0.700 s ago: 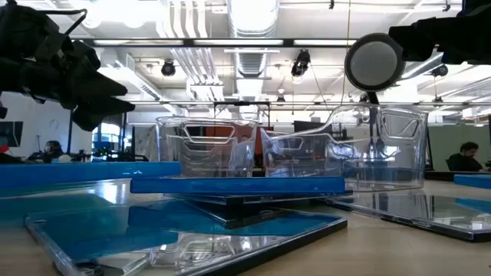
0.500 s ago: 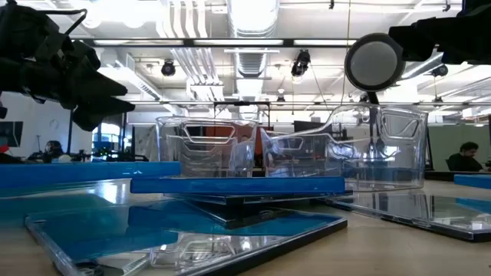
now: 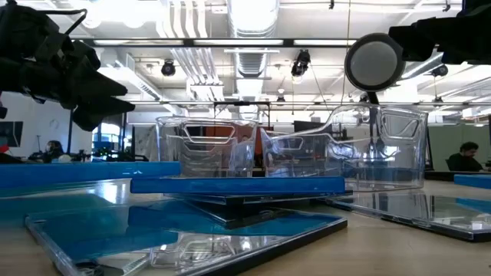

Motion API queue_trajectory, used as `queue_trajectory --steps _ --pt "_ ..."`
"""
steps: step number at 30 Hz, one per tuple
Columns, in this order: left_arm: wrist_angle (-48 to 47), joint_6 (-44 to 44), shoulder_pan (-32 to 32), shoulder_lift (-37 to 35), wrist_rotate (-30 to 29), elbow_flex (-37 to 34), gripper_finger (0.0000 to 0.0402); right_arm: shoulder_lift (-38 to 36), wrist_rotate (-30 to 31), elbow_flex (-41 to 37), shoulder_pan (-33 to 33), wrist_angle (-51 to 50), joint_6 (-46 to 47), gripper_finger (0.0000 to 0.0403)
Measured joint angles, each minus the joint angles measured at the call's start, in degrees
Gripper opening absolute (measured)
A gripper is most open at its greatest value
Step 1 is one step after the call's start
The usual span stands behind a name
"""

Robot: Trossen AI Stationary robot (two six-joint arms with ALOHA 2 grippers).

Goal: Pick & place jewel cases by type

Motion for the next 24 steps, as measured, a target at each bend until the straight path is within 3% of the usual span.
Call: queue_trajectory --steps 14,17,20,21,22,24 --pt "0.0 0.0 0.0 0.0 0.0 0.0 0.0193 0.0 0.0 0.0 0.0 0.1 -0.5 0.0247" --pt "0.0 0.0 0.0 0.0 0.0 0.0 0.0193 0.9 -0.8 0.0 -0.1 6.1 -13.5 0.0247" --pt "0.0 0.0 0.0 0.0 0.0 0.0 0.0193 2.2 -2.8 0.0 -0.1 12.7 -15.8 0.0247" --pt "0.0 0.0 0.0 0.0 0.0 0.0 0.0193 3.0 -0.7 0.2 -0.1 13.4 -13.4 0.0246" --pt "0.0 0.0 0.0 0.0 0.0 0.0 0.0193 4.3 1.8 0.6 -0.1 13.1 -5.2 0.0247" --pt "0.1 0.0 0.0 0.0 0.0 0.0 0.0193 6.9 5.8 1.5 -0.1 9.9 28.0 0.0246"
